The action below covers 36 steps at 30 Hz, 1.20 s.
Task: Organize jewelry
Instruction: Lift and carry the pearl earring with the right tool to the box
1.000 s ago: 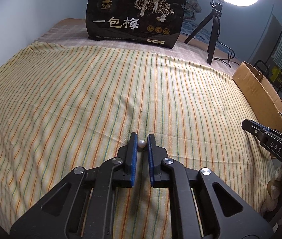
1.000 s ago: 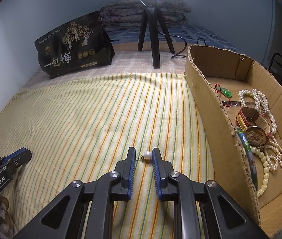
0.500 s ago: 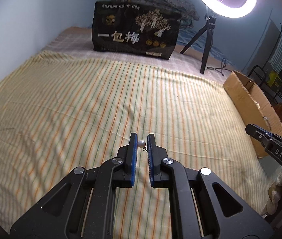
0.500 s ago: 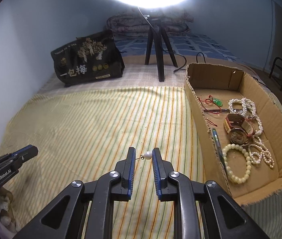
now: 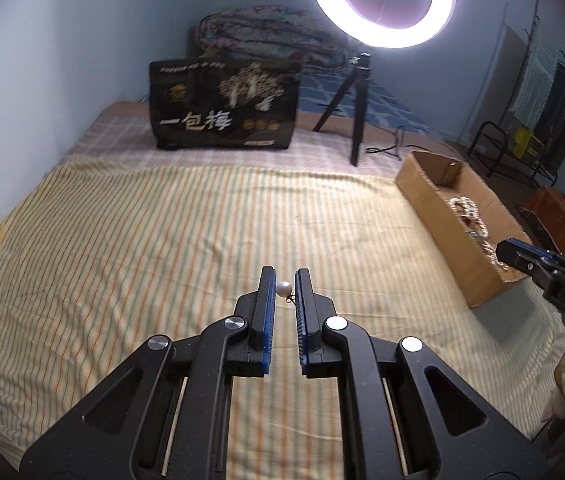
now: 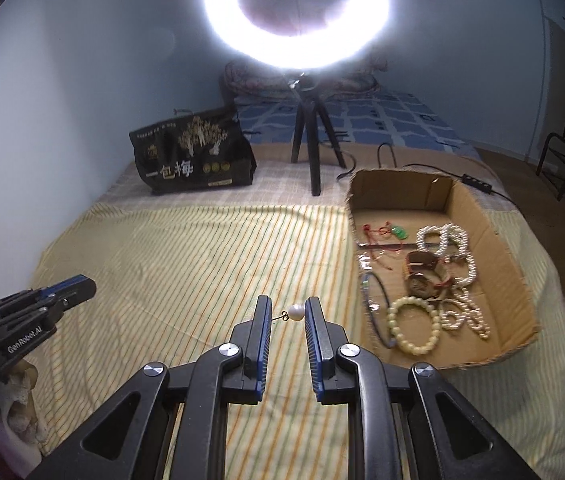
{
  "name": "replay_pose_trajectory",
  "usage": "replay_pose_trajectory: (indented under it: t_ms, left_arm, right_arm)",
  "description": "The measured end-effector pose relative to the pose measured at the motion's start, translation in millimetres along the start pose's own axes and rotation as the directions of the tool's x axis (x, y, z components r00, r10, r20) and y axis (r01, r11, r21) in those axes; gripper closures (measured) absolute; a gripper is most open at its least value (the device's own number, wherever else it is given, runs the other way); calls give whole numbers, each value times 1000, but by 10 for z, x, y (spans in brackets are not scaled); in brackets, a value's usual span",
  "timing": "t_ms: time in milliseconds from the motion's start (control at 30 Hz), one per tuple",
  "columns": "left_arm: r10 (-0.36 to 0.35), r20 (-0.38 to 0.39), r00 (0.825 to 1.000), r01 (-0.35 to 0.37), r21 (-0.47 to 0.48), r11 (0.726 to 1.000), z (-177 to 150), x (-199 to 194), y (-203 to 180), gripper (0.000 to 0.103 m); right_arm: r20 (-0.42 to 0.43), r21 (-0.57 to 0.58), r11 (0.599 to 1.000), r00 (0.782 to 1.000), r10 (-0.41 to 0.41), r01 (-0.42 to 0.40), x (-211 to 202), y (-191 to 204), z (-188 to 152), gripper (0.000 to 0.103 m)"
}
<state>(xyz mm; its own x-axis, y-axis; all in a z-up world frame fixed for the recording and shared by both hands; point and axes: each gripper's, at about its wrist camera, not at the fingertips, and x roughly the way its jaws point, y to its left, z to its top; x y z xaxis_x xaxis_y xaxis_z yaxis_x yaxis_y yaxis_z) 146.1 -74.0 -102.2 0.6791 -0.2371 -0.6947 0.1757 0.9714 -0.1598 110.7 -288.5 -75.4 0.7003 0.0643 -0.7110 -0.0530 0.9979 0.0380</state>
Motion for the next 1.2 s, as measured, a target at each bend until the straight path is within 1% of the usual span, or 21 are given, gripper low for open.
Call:
replay_pose_trajectory:
  t_ms: [233, 433, 567, 767, 900, 1067, 1200]
  left_arm:
    - [-35, 9, 999, 35, 68, 997, 73, -64, -315, 95]
    - [-82, 25, 996, 78, 119, 990, 263, -60, -617, 95]
    - [-118, 33, 992, 111, 157, 981, 424, -18, -866, 95]
    - [-173, 32, 984, 163, 205, 965, 666, 113, -1254, 95]
    - [-205, 19, 979, 196, 217, 956, 819, 254, -1456, 95]
    - [-234, 0, 972, 227, 237, 945, 993, 466, -1667, 95]
    - [-241, -17, 970, 238, 253, 938, 1129, 657, -1836, 95]
  right_arm:
    - [13, 40, 999, 1000, -3, 2, -270, -276, 71, 88]
    - [19, 95, 995, 1000, -2, 0, -381, -544, 134, 88]
    - [25, 91, 996, 999, -21, 18, -423, -649, 173, 88]
    - [25, 126, 992, 999, -33, 30, -414, -848, 194, 88]
    - [24, 138, 990, 999, -37, 33, -414, -950, 211, 88]
    - [13, 142, 989, 999, -41, 38, -377, -1029, 240, 88]
    - [1, 148, 988, 999, -32, 31, -320, -1069, 269, 88]
